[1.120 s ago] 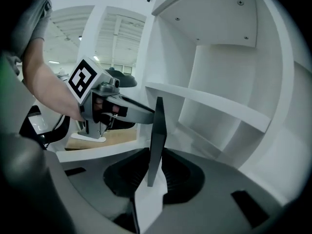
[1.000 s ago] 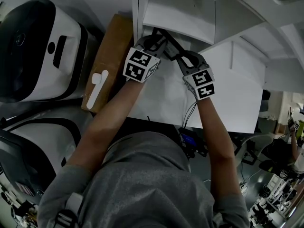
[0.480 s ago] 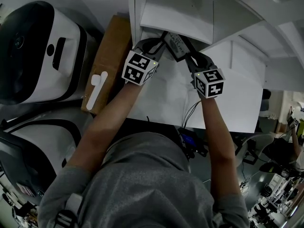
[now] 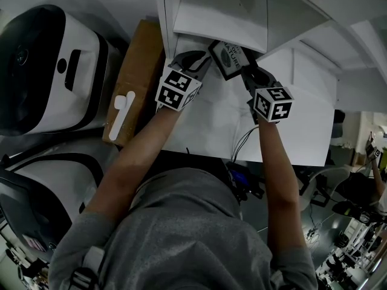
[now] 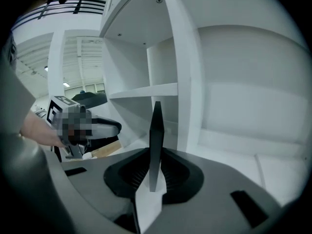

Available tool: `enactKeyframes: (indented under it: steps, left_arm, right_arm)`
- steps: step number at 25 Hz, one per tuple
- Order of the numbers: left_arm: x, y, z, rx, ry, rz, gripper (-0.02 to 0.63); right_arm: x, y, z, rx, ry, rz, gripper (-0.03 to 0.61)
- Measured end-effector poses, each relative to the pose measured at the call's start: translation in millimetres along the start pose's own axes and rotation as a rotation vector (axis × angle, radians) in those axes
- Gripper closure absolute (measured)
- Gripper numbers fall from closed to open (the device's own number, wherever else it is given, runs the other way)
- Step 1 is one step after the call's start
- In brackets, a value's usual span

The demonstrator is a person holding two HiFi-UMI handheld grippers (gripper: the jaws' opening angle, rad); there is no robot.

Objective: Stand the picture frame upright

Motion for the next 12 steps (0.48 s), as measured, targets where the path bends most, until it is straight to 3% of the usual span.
enactKeyframes:
  steps: [12]
  left_arm:
    - [-1, -4, 4, 0.005, -0.001, -0.005, 0.546]
  right_arm:
    - [-4, 0, 13, -0.039, -0.057, -0.007, 0.486]
Point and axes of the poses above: the fingertips, and each gripper's own axes: x forward along the fingers, z to its right, y out of its top, the point moved 4 cm from there along -x, backward along the fingers, and after that the axes turned 1 degree about -y, right-handed, at the moved point
